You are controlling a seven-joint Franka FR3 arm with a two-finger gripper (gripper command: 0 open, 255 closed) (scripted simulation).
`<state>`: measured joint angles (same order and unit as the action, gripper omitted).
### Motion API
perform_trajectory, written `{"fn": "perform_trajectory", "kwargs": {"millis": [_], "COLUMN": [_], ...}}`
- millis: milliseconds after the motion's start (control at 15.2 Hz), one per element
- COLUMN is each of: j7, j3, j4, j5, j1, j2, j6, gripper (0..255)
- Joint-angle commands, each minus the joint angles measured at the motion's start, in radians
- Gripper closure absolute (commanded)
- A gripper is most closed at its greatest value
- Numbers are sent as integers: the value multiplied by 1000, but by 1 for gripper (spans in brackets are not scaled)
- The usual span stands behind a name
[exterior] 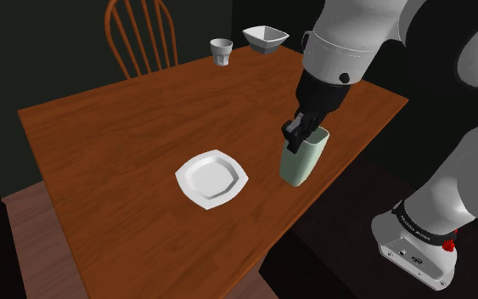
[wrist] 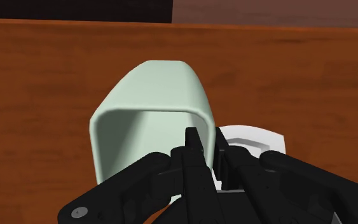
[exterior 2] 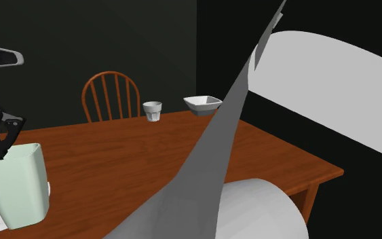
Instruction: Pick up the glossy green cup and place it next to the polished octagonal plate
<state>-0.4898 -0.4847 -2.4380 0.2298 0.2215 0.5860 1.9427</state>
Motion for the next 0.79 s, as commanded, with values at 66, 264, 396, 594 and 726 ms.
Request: {"fn": "perform_trajectory", "kwargs": {"millis": [66, 264, 396, 594, 726], "j7": [0, -2, -3, -6, -8], "j3": [-9, -20, -27, -39, -47], "j4": [-30, -62, -83, -112, -131], "j5": [4, 8, 11, 15, 17], "j1": [0, 1, 1, 1, 0], "j2": [-11, -23, -32, -48, -60], "j6": [42, 86, 115, 160, 191], "gripper": [255, 255, 255, 255, 255]}}
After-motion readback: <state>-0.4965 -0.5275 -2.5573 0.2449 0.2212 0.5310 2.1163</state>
